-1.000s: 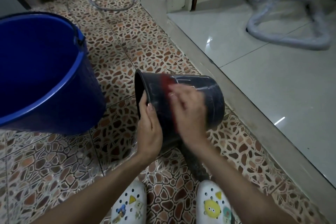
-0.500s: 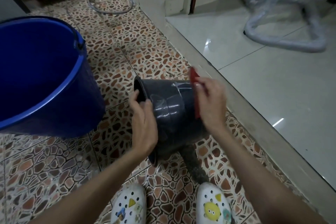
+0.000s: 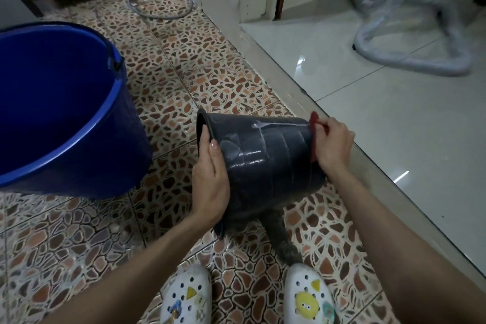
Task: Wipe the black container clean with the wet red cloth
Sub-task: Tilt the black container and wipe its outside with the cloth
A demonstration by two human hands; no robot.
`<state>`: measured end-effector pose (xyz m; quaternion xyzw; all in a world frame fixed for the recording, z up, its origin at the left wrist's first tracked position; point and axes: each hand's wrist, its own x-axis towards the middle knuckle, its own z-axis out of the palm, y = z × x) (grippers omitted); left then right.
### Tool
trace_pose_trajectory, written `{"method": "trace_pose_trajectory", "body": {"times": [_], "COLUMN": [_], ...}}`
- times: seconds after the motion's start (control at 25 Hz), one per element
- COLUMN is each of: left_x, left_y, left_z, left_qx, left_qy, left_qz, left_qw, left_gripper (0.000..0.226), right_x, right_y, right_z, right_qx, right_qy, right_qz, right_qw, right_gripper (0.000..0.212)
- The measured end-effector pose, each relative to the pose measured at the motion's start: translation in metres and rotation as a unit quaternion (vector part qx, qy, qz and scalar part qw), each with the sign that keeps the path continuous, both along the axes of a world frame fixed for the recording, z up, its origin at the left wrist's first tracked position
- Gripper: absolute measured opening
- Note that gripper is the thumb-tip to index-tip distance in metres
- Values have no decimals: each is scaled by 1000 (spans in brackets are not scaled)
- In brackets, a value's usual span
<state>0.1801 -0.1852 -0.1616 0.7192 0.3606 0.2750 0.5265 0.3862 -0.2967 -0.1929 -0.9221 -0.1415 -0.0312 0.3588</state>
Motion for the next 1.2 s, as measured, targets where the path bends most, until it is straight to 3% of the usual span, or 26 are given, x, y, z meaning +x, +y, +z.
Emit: {"method": "trace_pose_trajectory", "body": {"times": [0.16,0.28,0.36,0.44,0.56,0.68,0.8,0.92,1.0,1.12,1.2], "left_x": [-7,-19,-24,-27,-28,-6,5,0,0,0,0], "left_y": [-1,-9,-15,-23,-28,-12,-2,-2,-5,-12,-12], "left_z": [-11,-22,-22,-20,-9,5,1,-4,-2,5,5], "left_qx": [39,60,28,20,-5,-42,-29,-60,-57,-39,-7], "left_qy": [10,9,-2,-6,-30,-38,-26,-23,-21,-24,-15], "left_qz": [1,-19,-35,-56,-63,-3,41,24,8,-2,9], "left_qw": [999,998,999,998,998,998,998,998,998,999,1000], "left_gripper": [47,51,52,53,50,48,48,48,48,47,46], "right_x": [-105,-138,-97,-50,-15,-75,-143,-96,-52,-21,-50], "right_y": [34,34,23,4,-11,23,43,31,6,-8,17], "right_z": [26,-1,-15,-21,-9,17,7,-13,-19,-5,16], "right_qx": [129,63,33,19,29,119,89,61,46,37,100], "right_qy": [-73,-153,-137,-64,19,-43,-146,-150,-68,17,1], "right_qz": [188,258,184,74,-26,101,256,187,86,-27,15], "right_qw": [971,952,973,995,999,987,951,969,993,999,995], "right_gripper": [24,29,32,34,31,28,30,30,32,30,26]}}
